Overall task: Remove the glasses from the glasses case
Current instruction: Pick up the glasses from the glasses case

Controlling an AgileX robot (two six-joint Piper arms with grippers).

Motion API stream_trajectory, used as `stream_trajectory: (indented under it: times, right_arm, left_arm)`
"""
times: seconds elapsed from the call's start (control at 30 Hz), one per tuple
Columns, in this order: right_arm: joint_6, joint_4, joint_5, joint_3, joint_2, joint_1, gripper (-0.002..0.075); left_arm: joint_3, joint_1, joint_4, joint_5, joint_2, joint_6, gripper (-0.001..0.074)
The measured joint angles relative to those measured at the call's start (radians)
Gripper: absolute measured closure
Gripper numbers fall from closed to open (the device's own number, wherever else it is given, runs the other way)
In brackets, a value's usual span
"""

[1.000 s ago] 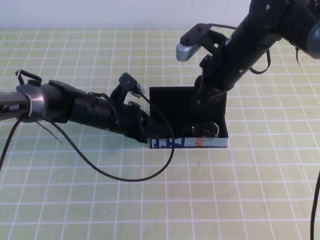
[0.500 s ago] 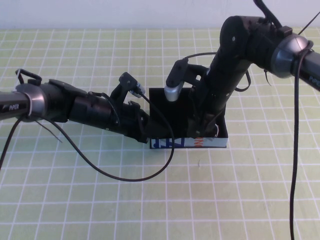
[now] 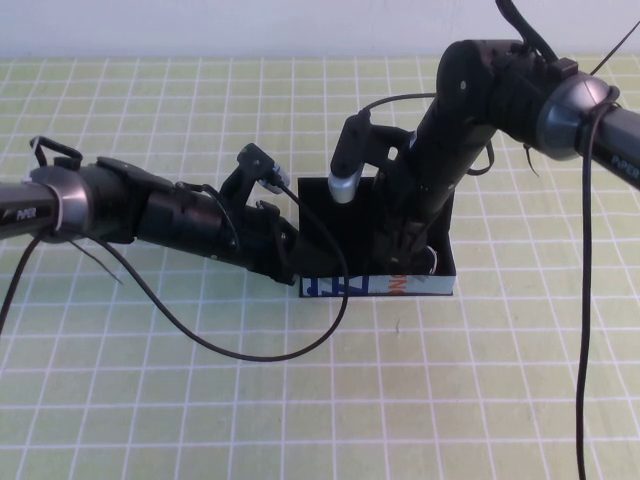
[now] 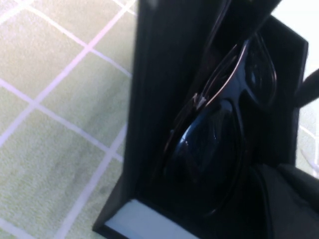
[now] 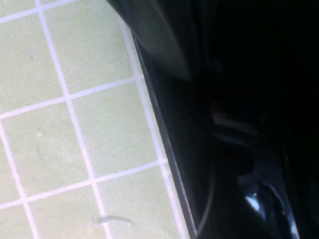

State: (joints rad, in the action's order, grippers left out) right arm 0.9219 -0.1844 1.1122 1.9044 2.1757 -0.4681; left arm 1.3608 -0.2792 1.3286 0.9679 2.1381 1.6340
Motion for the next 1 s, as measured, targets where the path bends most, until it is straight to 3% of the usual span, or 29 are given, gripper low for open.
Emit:
stream_trajectory:
  times: [1.0]
  right_arm:
    - [0.056, 0.008, -0.057, 0.0, 0.039, 0.0, 0.0407]
  left_arm:
    - [0.066, 0.0, 0.085, -0.101, -0.04, 0.034, 0.0739]
